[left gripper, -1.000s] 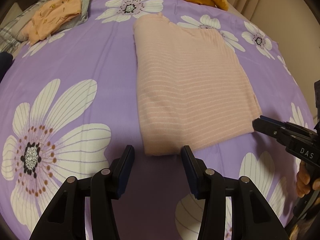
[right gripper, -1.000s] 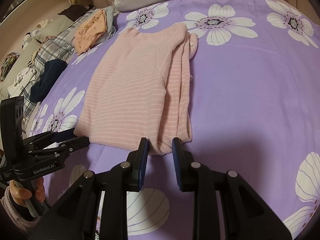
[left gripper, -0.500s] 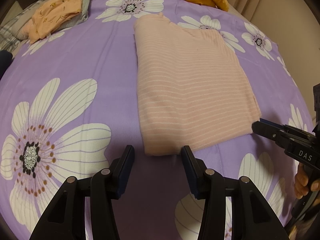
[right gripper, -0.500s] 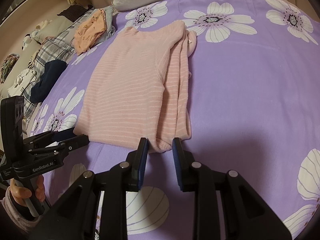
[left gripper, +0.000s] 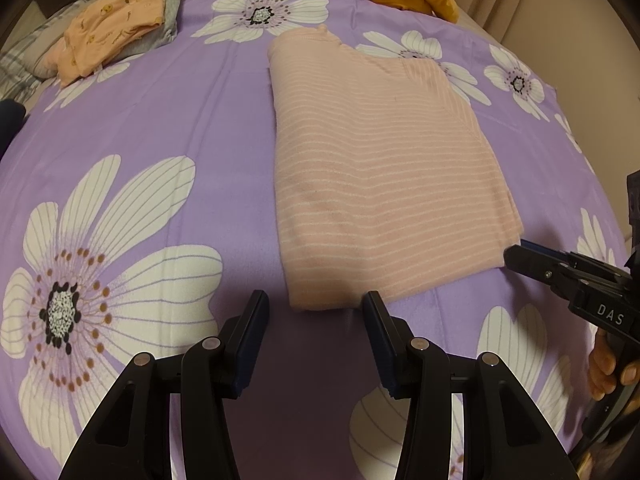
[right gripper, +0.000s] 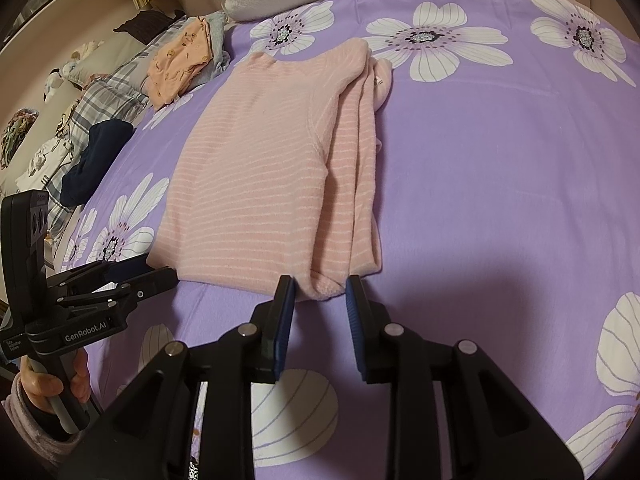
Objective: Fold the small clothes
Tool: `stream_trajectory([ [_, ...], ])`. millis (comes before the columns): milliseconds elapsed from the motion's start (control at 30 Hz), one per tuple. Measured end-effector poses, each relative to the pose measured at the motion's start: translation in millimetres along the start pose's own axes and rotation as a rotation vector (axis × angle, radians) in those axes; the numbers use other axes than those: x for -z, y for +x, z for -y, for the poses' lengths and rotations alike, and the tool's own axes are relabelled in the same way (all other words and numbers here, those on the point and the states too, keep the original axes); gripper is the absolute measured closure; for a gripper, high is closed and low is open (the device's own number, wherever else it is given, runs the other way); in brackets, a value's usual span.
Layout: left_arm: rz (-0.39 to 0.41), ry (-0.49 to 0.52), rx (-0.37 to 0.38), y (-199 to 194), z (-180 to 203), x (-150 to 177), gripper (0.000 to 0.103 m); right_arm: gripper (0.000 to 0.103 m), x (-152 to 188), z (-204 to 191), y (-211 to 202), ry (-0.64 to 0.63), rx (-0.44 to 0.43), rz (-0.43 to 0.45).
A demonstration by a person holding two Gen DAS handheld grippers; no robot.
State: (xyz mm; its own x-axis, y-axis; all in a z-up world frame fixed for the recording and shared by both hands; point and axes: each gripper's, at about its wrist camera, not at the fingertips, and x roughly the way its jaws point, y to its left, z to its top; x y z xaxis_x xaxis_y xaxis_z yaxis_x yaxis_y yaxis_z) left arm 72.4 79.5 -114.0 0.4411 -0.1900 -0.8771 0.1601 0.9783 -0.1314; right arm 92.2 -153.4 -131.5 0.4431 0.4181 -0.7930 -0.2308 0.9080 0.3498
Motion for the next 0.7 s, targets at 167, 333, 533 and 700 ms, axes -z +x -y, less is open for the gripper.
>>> stream_trajectory([
  [167, -0.002, 0.001, -0.004, 0.1, -1.6, 1.5, 0.055, 0.075, 1.2, 0.2, 0.1, 0.001, 0.000, -0.001],
  [333, -0.005, -0.003, -0.008, -0.9, -0.4, 2.8, 0.055, 0.075, 1.0, 0.4, 0.0, 0.000, -0.001, -0.001],
  [533, -0.009, -0.002, -0.018, -2.9, 0.2, 5.7, 0.055, 0.075, 2.7, 0.7, 0.1, 0.000, 0.000, -0.003],
  [700, -0.013, 0.000, -0.026, -3.4, 0.0, 6.5, 0.055, 0.075, 4.7, 0.2, -0.6, 0.000, 0.001, -0.004],
])
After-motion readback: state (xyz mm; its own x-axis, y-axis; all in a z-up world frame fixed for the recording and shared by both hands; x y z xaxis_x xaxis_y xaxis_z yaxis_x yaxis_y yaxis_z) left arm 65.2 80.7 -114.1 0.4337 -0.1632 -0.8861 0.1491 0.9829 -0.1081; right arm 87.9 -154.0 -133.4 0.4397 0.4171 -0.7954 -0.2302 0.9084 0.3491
